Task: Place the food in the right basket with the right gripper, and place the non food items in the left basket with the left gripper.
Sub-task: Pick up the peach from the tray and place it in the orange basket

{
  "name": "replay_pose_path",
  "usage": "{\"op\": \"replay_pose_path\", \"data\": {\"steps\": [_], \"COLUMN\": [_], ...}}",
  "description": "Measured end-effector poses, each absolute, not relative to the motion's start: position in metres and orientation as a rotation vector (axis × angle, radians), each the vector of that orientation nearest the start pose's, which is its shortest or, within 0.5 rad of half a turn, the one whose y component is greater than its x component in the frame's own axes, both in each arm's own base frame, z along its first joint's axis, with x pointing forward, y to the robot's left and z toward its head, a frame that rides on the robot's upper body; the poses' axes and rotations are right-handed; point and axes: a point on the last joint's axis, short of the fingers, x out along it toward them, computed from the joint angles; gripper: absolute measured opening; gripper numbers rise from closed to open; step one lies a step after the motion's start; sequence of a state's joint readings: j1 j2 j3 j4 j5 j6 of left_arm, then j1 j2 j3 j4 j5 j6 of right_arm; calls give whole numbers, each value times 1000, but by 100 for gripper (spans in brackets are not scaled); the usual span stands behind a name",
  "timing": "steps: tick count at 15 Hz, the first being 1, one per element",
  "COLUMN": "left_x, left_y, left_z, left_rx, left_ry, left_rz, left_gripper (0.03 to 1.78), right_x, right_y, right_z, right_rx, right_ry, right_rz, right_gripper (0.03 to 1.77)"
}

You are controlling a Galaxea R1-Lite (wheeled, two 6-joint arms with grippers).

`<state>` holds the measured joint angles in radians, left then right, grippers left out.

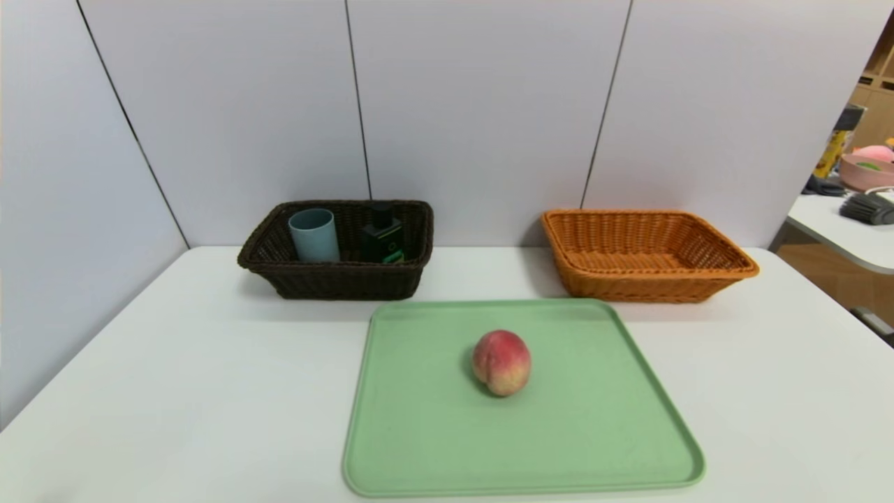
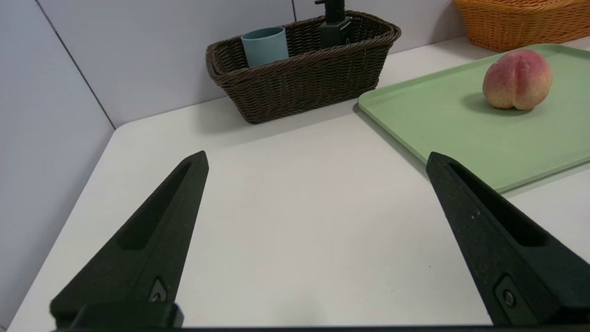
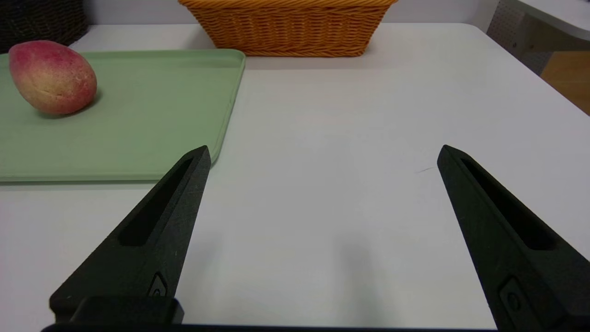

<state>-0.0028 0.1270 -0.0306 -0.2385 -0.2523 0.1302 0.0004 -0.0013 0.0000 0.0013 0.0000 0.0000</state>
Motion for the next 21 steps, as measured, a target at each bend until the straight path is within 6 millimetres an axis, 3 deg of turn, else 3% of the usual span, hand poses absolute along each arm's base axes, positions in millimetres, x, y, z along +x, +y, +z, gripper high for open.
{"op": "replay_pose_path", "data": {"steps": [9, 21], "left_x": [-23, -23], "left_y": [-1, -1], "left_z": [75, 76], "left_rx": [80, 46], "left_ry": [5, 0], "left_rz": [-40, -34], "left_gripper": [169, 169], "right_x": [-23, -23], "right_y": [0, 0], "right_z": [75, 75], "right_rx": [0, 0], "right_ry": [0, 0], "right_rz": [0, 0], "right_gripper": [170, 170]}}
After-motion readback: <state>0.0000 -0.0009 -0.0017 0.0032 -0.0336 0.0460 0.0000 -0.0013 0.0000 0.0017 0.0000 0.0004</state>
